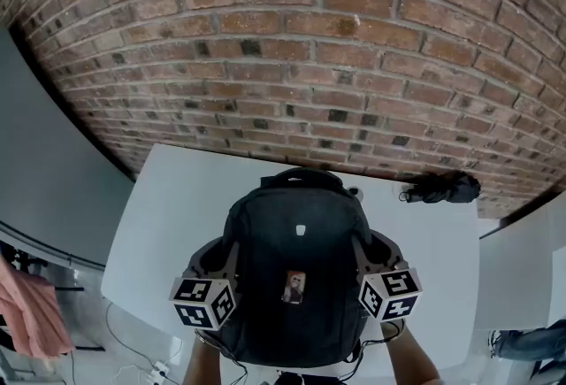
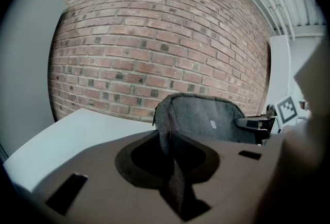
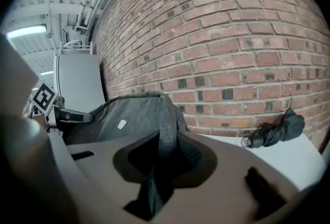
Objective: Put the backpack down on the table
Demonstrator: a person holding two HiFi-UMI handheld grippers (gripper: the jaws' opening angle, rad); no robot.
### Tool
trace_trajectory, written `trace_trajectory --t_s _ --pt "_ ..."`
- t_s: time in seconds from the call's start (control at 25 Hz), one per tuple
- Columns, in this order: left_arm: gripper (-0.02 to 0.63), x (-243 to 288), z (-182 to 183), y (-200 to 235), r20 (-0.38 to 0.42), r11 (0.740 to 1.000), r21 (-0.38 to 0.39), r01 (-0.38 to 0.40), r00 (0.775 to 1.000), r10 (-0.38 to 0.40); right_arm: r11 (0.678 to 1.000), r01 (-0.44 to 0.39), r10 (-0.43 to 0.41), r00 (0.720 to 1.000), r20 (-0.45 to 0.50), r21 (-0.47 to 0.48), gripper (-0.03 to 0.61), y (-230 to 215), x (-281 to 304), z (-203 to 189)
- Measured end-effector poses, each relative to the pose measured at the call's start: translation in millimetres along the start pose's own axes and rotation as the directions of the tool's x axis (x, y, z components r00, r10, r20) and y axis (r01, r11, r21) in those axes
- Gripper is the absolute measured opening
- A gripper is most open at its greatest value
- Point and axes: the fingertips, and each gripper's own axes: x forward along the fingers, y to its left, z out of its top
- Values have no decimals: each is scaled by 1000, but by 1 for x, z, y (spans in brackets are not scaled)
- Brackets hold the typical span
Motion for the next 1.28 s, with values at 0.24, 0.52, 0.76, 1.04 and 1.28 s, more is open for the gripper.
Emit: trace_trajectory --t_s 0.24,0.52,0.76,1.04,1.28 --pt "74 16 -9 4 -37 1000 4 -20 999 20 1000 5 -5 1000 -29 -4 66 -7 13 -12" --pt "77 36 -22 11 -82 999 2 -40 996 40 1000 18 -18 998 -63 1 66 -17 32 -29" --pt "78 52 -34 16 -111 999 0 -45 993 45 999 31 -29 995 -93 20 66 -24 45 -44" --pt "81 66 -48 23 -152 999 -30 -42 988 37 999 34 -28 991 -131 43 67 -30 57 -61" --pt "86 80 -62 30 -203 997 -50 -51 978 40 997 39 -28 985 -168 65 71 -35 68 -76"
